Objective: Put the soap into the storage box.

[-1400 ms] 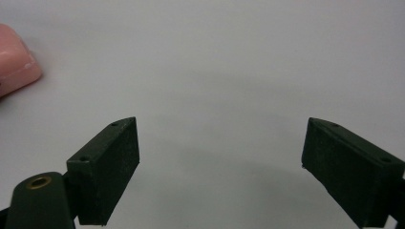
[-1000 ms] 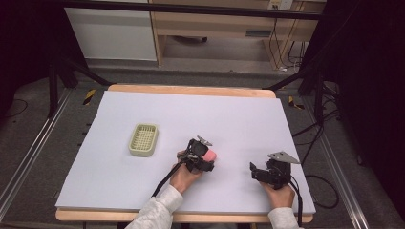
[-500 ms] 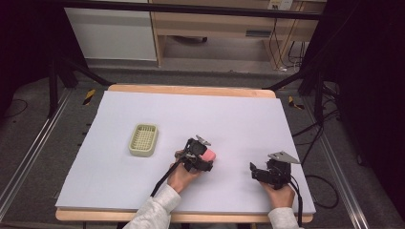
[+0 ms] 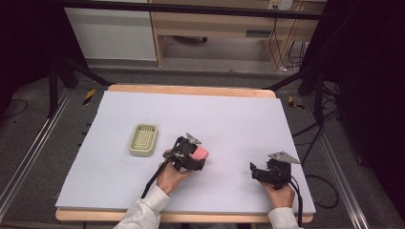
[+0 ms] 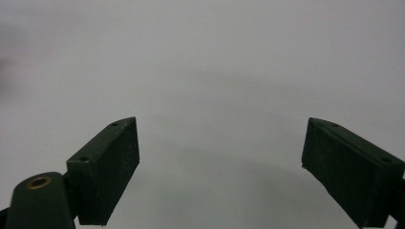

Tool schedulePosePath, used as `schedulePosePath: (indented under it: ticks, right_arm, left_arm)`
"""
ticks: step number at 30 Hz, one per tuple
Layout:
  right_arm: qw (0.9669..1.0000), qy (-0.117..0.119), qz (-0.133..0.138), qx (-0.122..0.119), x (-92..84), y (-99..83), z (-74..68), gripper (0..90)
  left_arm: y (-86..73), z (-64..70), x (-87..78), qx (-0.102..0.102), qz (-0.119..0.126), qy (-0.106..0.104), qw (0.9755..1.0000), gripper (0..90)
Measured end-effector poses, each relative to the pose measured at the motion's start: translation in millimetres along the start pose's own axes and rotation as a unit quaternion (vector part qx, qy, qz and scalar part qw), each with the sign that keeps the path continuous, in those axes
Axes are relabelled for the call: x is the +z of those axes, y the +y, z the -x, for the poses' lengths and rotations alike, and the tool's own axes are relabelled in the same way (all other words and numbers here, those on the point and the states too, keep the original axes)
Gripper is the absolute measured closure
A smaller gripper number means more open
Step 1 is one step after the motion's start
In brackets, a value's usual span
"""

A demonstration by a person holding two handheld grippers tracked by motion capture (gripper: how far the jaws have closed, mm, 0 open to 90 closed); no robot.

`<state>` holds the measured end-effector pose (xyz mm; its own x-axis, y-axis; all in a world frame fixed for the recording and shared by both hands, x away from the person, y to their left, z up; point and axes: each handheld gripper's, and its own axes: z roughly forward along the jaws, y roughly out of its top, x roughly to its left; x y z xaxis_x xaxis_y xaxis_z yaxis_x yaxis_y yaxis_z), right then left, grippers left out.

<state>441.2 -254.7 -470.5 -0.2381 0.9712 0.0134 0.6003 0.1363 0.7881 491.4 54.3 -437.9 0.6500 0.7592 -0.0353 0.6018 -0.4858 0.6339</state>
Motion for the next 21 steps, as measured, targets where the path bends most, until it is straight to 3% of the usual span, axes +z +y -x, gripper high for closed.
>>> schedulePosePath:
  ticks: [21]
  right_arm:
    - [1.0000,-0.002,0.001,0.000,0.4,-0.5,0.9,12.9]
  left_arm:
    - [-17.6,-33.0,-41.1,-0.017,0.019,0.016,0.9995,37.1]
